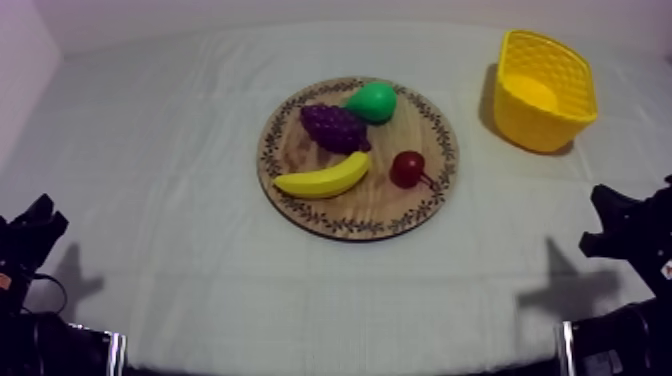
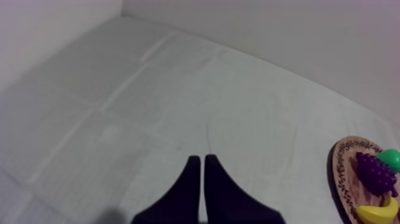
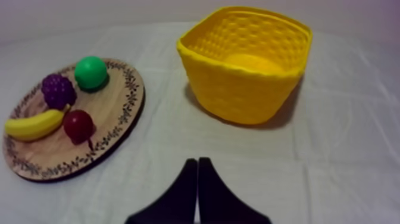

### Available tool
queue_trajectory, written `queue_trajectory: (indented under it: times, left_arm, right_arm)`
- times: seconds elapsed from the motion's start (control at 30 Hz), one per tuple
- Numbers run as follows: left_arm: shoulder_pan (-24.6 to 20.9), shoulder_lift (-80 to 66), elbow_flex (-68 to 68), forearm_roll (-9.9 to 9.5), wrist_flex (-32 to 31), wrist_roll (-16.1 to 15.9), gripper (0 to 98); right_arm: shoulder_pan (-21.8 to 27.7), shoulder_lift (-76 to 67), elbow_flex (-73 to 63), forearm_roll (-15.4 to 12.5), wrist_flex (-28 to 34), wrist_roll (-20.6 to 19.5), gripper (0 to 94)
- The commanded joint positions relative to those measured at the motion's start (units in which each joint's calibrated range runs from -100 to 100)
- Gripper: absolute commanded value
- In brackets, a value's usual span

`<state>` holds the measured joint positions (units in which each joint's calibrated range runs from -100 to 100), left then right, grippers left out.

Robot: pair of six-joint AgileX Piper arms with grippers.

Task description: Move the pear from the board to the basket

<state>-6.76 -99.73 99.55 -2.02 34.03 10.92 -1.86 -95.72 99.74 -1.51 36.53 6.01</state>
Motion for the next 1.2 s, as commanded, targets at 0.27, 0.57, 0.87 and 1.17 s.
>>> queue_trajectory:
  times: [0.27, 0.57, 0.87, 1.17]
  left_arm:
    - [0.0, 0.0, 0.0, -0.01, 0.0, 0.0, 0.1]
    - [-0.1, -0.1, 0.1, 0.04, -0.5, -0.1, 0.1]
    - [-0.1, -0.1, 0.1, 0.04, -0.5, -0.2, 0.1]
    - [-0.1, -0.1, 0.1, 0.04, -0.5, -0.1, 0.1]
  right_arm:
    - [-0.1, 0.0, 0.0, 0.1, -0.1, 6.5, 0.5]
    - [-0.3, 0.0, 0.0, 0.4, 2.0, 5.8, 0.5]
    - [2.1, 3.7, -7.2, 0.9, 10.2, 7.6, 0.5]
    - [3.3, 19.0, -35.4, -2.0, 17.1, 14.6, 0.5]
